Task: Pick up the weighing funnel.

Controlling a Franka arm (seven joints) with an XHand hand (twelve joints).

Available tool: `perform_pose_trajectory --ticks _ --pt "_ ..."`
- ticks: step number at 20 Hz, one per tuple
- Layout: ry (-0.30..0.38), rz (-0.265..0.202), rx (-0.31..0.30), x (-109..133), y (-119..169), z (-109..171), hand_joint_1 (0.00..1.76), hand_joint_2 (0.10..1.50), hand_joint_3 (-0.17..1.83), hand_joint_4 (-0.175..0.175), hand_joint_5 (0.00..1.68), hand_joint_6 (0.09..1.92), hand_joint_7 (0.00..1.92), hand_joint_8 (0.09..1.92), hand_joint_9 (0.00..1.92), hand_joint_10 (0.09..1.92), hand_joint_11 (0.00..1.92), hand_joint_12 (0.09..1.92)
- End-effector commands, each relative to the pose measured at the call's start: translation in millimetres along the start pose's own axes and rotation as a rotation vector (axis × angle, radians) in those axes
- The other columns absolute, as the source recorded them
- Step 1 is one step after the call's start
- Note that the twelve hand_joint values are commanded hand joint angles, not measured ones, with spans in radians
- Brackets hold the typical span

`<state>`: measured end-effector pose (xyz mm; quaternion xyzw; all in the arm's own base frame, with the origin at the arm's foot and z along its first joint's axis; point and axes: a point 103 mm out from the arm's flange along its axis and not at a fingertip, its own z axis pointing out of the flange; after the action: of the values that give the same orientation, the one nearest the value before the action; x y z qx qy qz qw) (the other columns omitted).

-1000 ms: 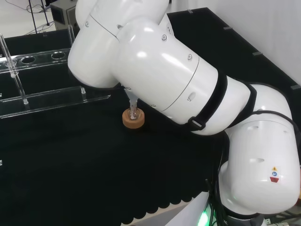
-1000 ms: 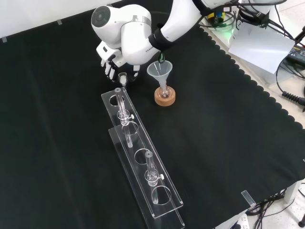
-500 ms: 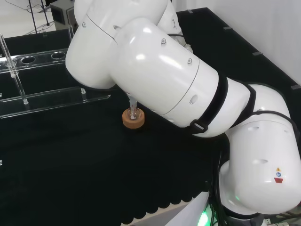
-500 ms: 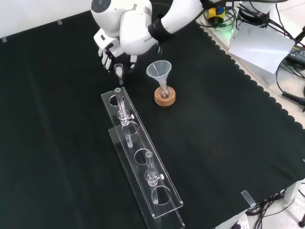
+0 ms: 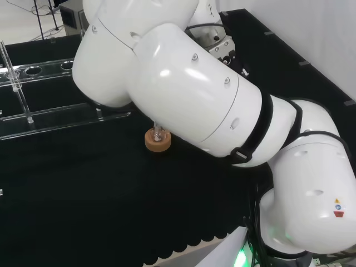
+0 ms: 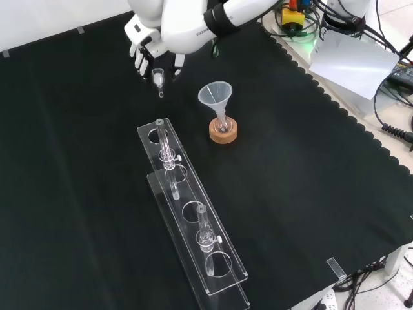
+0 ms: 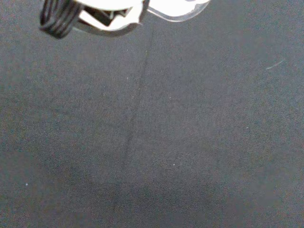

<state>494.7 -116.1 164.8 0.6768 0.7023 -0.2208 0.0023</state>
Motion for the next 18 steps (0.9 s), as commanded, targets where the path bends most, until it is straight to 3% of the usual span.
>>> perform_pose_trajectory --ticks 1,9,18 --pt "-0.025 -0.011 0.024 -1 -27 -22 1.11 0.69 0.71 0.105 1.15 0.92 0.83 0.67 1.13 0.42 0.84 1.06" --pt "-0.059 -0.018 0.029 3 -50 -47 1.11 0.68 0.73 0.102 1.15 0.93 0.83 0.68 1.13 0.42 0.85 1.05" --pt "-0.056 -0.019 0.034 7 -61 -53 1.11 0.67 0.73 0.106 1.15 0.93 0.83 0.68 1.13 0.42 0.85 1.05"
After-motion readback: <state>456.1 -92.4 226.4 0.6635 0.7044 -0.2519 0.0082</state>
